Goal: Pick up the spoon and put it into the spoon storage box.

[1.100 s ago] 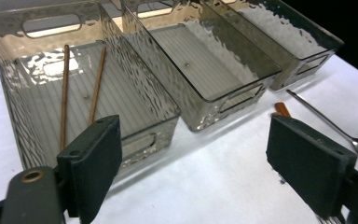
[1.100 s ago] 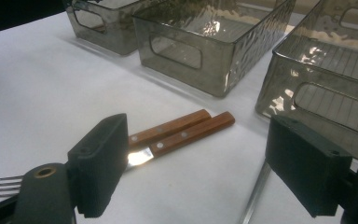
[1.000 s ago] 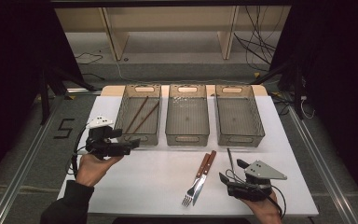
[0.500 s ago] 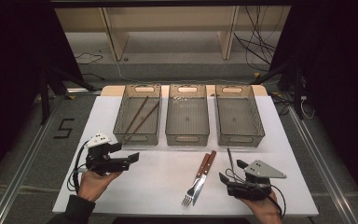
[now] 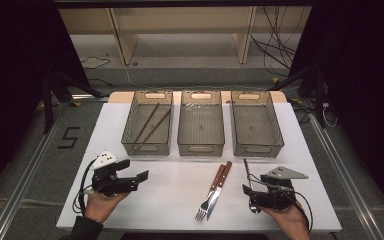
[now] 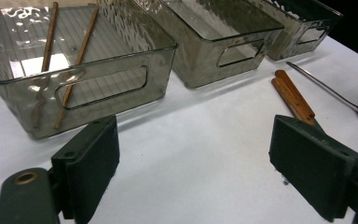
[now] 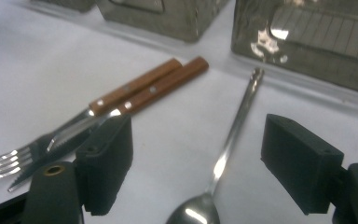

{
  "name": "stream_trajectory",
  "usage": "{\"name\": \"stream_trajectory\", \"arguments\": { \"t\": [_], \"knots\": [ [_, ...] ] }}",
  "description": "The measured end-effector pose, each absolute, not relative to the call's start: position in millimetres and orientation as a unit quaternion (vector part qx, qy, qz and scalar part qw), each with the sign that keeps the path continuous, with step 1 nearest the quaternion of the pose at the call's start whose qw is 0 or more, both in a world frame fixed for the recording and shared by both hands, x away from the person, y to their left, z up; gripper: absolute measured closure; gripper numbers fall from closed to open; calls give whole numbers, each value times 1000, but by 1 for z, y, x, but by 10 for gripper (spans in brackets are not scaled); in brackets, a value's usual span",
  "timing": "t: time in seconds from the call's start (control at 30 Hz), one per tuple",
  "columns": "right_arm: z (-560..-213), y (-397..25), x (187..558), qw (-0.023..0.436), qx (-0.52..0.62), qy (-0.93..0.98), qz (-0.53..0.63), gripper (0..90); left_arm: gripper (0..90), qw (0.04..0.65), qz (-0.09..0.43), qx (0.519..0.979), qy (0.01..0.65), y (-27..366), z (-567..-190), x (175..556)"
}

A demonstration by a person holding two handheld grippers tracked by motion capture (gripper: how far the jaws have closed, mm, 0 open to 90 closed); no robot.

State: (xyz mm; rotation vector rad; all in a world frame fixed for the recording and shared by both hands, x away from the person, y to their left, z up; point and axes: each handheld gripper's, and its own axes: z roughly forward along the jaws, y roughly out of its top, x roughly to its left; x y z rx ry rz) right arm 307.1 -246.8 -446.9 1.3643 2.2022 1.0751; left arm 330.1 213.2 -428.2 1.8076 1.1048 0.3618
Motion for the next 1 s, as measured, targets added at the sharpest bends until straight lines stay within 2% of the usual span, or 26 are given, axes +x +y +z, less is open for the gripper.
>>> {"name": "stream_trajectory", "arguments": {
  "t": [0.13,0.43,0.9,1.0],
  "knots": [
    [-443,-245,311,165,486,787,342,297,157,483,155,736,449,216,-430,325],
    [-446,-240,329,120,502,813,268,380,157,482,174,741,434,218,-433,319],
    [-449,-232,345,76,509,831,212,526,157,485,167,740,435,219,-436,320],
    [-452,-231,349,70,515,832,195,587,157,485,167,741,434,218,-437,320]
  ]
}}
